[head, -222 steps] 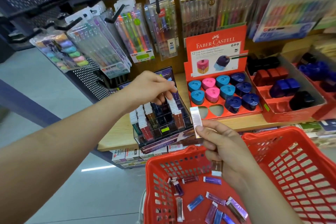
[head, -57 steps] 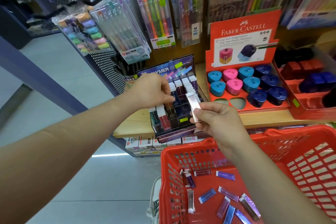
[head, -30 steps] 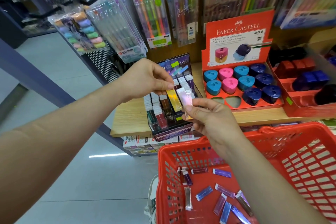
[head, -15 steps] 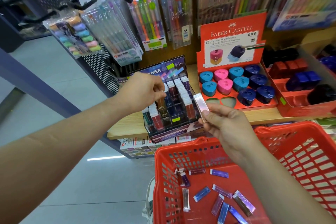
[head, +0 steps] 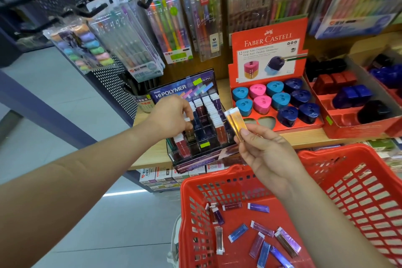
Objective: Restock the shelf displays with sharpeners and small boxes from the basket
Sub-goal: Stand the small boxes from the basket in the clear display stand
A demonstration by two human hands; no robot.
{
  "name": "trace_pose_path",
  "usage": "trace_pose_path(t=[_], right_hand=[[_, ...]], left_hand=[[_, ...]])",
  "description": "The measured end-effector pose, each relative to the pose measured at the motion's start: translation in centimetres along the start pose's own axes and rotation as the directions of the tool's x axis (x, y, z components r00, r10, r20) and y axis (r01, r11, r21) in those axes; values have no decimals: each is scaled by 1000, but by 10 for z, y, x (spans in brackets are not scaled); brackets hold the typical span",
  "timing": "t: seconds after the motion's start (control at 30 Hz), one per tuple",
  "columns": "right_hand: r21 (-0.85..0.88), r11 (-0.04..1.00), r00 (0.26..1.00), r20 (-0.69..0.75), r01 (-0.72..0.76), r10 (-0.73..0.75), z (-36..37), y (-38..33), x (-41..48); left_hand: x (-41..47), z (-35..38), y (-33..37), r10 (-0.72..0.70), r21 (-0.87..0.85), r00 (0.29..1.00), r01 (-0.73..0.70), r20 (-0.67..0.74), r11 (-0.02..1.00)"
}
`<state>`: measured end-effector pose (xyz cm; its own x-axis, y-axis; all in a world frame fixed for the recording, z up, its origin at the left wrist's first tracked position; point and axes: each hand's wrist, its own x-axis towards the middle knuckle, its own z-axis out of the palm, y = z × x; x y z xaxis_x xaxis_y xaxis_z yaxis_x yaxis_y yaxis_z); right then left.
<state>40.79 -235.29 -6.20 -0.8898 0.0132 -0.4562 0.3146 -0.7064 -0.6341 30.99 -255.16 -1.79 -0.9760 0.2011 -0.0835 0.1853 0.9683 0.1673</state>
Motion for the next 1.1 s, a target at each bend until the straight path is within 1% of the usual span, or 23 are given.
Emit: trace_pose_path(t=[0.1,0.2,0.23,0.33,0.4,0.43,0.47,0.5,0.53,0.57,0.6,0.63,0.7,0.77,0.83,0.9,0.97,1.03,1.07,1.1], right_hand=[[84,996,999,15,-34,33,1,-1,-1],[110,992,997,41,-67,63,1,-4,-3],[107,992,997,48,-69,65,1,-3,-3],[101,993,997,60,-63,57,1,-1,-3],[83,995,997,58,-52,47,2,-1,-3],[64,997,998,57,-44,41,2,-1,-4],[38,999,998,59,-36,34,3,-1,-4],[8,1000,998,63,-27,26,3,-1,-5],[-23,1000,998,65,-16,17,4,-1,-5],[-52,999,998,65,-4,7,5,-1,-5],[-79,997,998,65,9,-4,6,-1,-6],[-104,994,998,65,21,-14,7,-1,-6],[-155,987,997,69,49,-38,10,0,-6],[-205,975,995,74,86,-72,10,0,-6],[-248,961,991,76,123,-108,9,-1,-4],[-275,949,988,55,151,-142,7,-4,-2],[-297,940,984,-10,168,-179,2,-10,2],[-296,940,975,-87,169,-203,-7,-18,5],[-286,944,972,-118,164,-204,-12,-22,6],[-280,947,969,-142,154,-200,-18,-24,7]], left_hand=[[0,-2,2,16,11,997,-17,76,1000],[-1,-11,4,40,-58,999,-38,35,998],[0,-13,3,59,-41,998,-58,20,997],[-2,-13,3,105,113,993,-112,61,987],[-1,-15,5,104,199,992,-116,73,973],[-2,-19,9,100,158,993,-108,57,982],[-4,-25,14,70,-13,996,-70,55,997],[-7,-30,21,34,-282,995,-6,94,959],[-11,-35,30,28,-536,983,76,183,841],[-15,-38,37,58,-686,963,144,263,713],[-17,-38,43,95,-734,950,165,299,659],[-17,-36,47,113,-742,946,161,304,651],[-17,-32,51,99,-738,953,153,285,657],[-14,-32,52,75,-746,951,186,300,639],[-13,-33,55,80,-754,945,199,316,626],[-8,-33,61,90,-753,967,127,240,646],[-1,-32,68,82,-690,991,17,110,724],[5,-30,72,92,-514,996,-81,-5,854],[6,-28,74,115,-409,993,-119,-35,905],[5,-26,75,143,-326,989,-150,-48,933]])
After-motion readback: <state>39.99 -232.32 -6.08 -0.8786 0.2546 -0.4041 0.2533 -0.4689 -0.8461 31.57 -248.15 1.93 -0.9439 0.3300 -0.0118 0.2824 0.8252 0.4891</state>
